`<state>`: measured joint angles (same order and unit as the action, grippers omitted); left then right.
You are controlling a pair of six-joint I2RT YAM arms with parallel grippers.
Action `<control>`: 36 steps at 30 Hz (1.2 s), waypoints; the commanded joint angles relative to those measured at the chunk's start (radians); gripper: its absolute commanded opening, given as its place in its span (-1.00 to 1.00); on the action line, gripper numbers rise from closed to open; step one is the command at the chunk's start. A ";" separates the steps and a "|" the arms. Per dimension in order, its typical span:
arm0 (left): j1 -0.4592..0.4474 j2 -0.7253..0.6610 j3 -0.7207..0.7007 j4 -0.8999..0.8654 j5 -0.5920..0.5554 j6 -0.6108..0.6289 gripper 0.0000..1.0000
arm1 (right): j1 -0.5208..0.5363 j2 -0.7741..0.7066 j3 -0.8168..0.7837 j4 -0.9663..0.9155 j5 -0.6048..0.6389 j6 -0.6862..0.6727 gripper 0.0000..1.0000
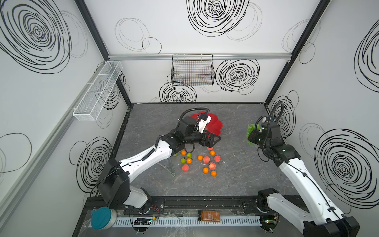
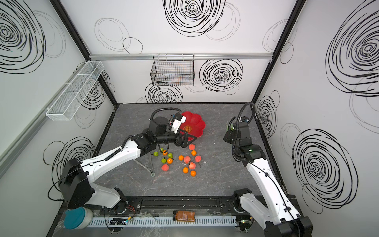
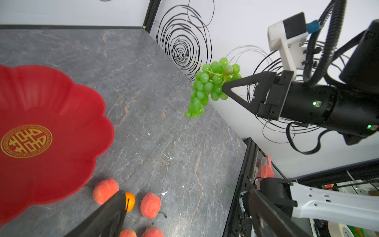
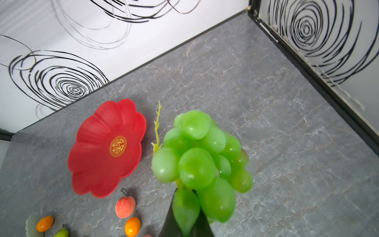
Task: Arrange fruit in a fruit bowl
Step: Pick up the fruits from the middle-right of the table, then place the fruits in the fruit bowl.
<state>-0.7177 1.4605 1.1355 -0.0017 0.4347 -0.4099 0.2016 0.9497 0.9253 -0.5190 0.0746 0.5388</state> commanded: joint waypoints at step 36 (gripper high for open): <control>0.339 -0.016 -0.075 0.154 -0.193 -0.103 0.92 | 0.430 0.687 0.415 0.334 -0.202 -0.004 -1.00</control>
<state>-0.3977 1.4643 1.0672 0.0853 0.2371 -0.4808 0.6174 1.6192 1.2984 -0.2527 -0.0994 0.5098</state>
